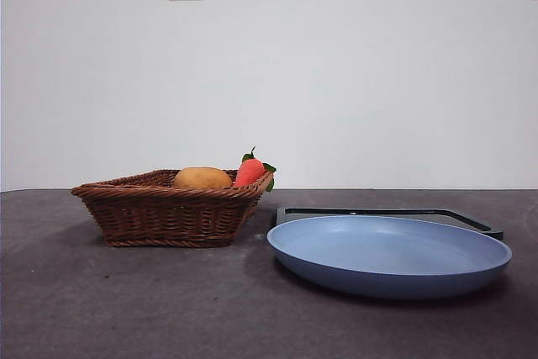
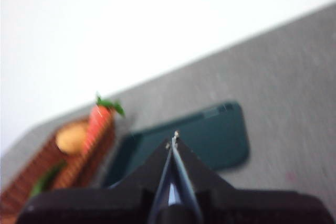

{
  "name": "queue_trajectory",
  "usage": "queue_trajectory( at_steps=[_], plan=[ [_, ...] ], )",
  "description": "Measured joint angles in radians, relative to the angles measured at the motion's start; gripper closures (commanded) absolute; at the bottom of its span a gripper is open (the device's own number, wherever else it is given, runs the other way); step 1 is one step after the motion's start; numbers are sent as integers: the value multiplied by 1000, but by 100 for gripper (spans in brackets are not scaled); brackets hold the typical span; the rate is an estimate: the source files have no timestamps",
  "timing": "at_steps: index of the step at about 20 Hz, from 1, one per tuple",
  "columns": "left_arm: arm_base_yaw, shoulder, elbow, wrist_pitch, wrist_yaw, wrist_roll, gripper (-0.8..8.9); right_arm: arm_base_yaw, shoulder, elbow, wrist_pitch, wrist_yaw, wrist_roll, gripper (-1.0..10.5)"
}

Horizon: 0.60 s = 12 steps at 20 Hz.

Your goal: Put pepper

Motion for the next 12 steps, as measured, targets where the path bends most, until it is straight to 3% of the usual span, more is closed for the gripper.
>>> queue_trajectory(
  at_steps=[6,12],
  plan=[
    [0,126,156,-43,16,0,807,0,163,190,-69,-34,-2,941],
    [0,315,326,-133,124,56,807,0,390,425,-285,-153,-80,941]
  ],
)
